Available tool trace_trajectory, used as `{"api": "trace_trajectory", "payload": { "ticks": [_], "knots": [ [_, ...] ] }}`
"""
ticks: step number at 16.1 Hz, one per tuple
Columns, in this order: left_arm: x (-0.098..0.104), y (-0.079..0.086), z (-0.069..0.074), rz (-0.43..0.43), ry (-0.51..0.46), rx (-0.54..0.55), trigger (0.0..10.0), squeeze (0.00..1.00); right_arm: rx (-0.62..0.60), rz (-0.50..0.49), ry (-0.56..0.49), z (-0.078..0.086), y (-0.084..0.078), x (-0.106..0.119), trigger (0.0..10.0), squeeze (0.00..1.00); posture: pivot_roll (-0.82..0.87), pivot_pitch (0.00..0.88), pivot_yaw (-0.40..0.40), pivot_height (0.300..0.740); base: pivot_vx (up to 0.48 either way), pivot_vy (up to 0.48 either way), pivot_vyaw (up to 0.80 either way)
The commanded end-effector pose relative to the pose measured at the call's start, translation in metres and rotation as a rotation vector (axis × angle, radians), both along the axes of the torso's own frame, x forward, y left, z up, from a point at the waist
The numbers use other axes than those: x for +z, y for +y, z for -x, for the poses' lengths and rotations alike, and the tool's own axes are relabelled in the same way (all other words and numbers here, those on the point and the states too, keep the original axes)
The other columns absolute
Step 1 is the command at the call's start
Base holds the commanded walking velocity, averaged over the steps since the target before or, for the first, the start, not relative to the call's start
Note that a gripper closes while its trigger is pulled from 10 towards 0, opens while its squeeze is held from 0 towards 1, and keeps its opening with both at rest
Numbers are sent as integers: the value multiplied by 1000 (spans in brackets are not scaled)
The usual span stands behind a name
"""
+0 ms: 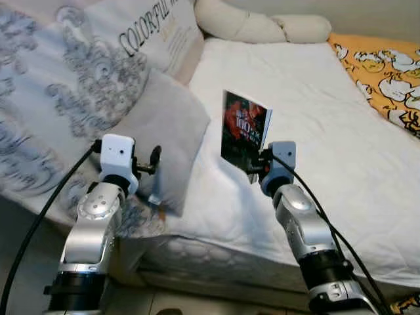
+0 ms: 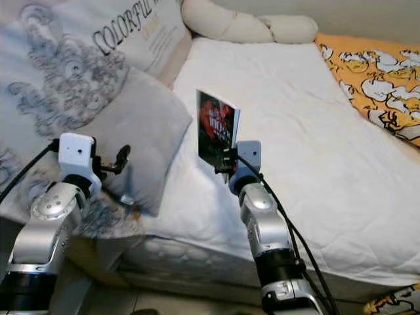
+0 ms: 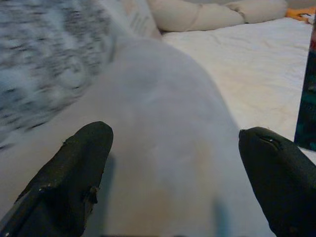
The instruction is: Clean up the room
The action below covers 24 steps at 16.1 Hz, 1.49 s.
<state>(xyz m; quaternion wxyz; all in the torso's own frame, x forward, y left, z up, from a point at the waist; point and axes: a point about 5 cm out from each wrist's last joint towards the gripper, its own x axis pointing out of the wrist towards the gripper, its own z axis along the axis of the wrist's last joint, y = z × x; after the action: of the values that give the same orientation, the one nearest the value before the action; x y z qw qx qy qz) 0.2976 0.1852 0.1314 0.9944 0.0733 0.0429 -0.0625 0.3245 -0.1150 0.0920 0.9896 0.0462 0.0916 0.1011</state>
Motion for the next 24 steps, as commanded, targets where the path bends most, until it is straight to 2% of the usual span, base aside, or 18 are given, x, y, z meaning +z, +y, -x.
{"api": "trace_trajectory", "payload": {
  "ticks": [1,9,12,15,20,21,22,24],
  "knots": [
    [3,-9,-1,9,-13,-38,10000,251,-45,6,-50,-4,-14,10,10000,0,85,0,-3,740,398,0,0],
    [3,-15,5,11,-3,-94,10000,243,-47,2,-65,-3,-16,16,10000,0,74,0,0,740,396,0,0],
    [1,-18,11,-18,20,-129,10000,192,-44,-22,-71,0,-16,19,10000,0,68,0,2,740,0,0,0],
    [0,-19,19,-48,41,-193,10000,188,-52,-30,-57,-1,-25,18,10000,0,64,0,7,740,0,0,0],
    [1,-23,26,-84,72,-250,10000,192,-7,-49,-37,-13,-27,25,10000,0,71,0,2,740,0,0,0],
    [0,-24,27,-86,91,-269,10000,192,26,-63,-17,-18,-26,26,10000,0,78,0,0,740,0,0,0],
    [-2,-24,29,-101,129,-318,10000,192,115,-124,74,-27,-24,24,10000,0,89,0,2,740,0,0,0],
    [-3,-24,33,-156,180,-434,10000,192,264,-223,229,-35,-22,20,10000,0,109,0,2,740,0,0,0]
  ]
}}
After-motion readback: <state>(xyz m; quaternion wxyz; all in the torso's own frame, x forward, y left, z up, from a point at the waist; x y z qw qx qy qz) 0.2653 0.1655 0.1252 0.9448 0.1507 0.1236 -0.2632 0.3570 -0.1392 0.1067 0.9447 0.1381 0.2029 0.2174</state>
